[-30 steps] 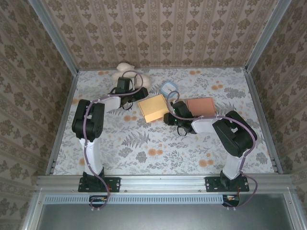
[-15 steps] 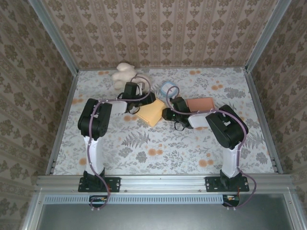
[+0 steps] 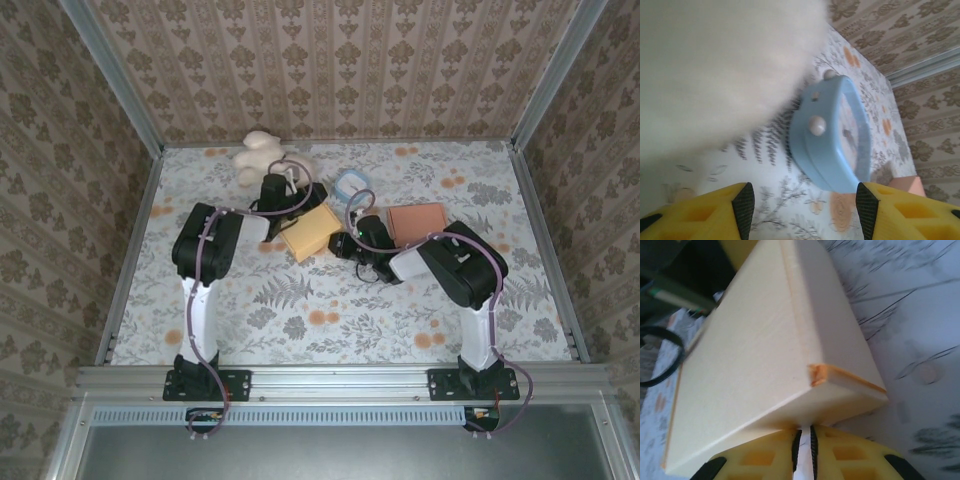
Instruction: Fold the paper box
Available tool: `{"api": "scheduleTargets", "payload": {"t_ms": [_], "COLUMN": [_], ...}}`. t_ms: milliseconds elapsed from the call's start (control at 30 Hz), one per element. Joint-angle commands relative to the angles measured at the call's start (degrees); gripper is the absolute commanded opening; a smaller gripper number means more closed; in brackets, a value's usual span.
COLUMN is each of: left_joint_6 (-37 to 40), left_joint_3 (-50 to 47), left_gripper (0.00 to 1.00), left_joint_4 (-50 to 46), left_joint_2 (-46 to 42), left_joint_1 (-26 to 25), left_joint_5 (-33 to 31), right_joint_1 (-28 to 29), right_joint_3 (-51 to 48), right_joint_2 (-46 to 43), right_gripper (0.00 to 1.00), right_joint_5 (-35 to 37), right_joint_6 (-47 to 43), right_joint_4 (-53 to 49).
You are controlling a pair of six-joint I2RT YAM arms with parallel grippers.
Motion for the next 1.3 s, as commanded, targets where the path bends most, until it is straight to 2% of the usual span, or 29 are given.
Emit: {"api": "scheduleTargets", "payload": {"t_ms": [0, 167, 400, 567, 800, 933, 1033, 1133, 1233, 1267], "left_joint_6": [-6.0, -4.6, -0.3, 1.7, 9.0, 12.0, 14.5, 17.0, 20.2, 21.5], "left_joint_3": [-1.2, 0.9, 5.5, 8.6, 15.7, 17.7, 15.8, 9.3, 0.8, -2.5], "left_gripper": [0.59, 0.59, 0.59, 0.59, 0.62, 0.63, 0.63, 0.64, 0.65, 0.67], "left_joint_4": [-1.9, -7.1, -15.4, -20.2, -32.2, -36.7, -39.0, -39.7, -39.6, -39.1], "left_joint_2": [0.2, -0.2, 0.6, -0.7, -5.2, -8.3, -13.2, -20.6, -29.2, -32.4], "left_joint_1": [-8.7, -9.4, -8.5, -6.4, -3.9, -2.8, -2.3, -1.8, -1.7, 0.3], "left_joint_5": [9.4, 8.6, 6.6, 5.5, 1.3, -0.4, -3.2, -7.9, -15.1, -18.4], "right_joint_1": [2.8, 3.4, 5.7, 6.0, 6.6, 7.7, 7.7, 7.6, 6.3, 5.3], "right_joint_3": [2.5, 1.6, -6.3, -11.8, -18.6, -20.9, -22.2, -21.9, -20.1, -19.7], "right_joint_2": [-2.1, -3.3, -7.3, -10.9, -19.8, -26.4, -33.6, -43.9, -52.5, -55.4], "right_gripper": [0.19, 0.19, 0.21, 0.28, 0.38, 0.40, 0.42, 0.46, 0.58, 0.62], "right_joint_5": [-3.2, 3.3, 16.0, 19.4, 21.6, 25.2, 28.9, 34.4, 41.3, 43.0], "right_joint_6": [1.5, 1.6, 2.9, 3.4, 0.8, -1.8, -5.7, -11.6, -17.7, -20.0], "right_joint_4": [10.1, 8.7, 10.1, 9.7, 5.3, -1.9, -8.9, -19.9, -30.8, -33.5]}}
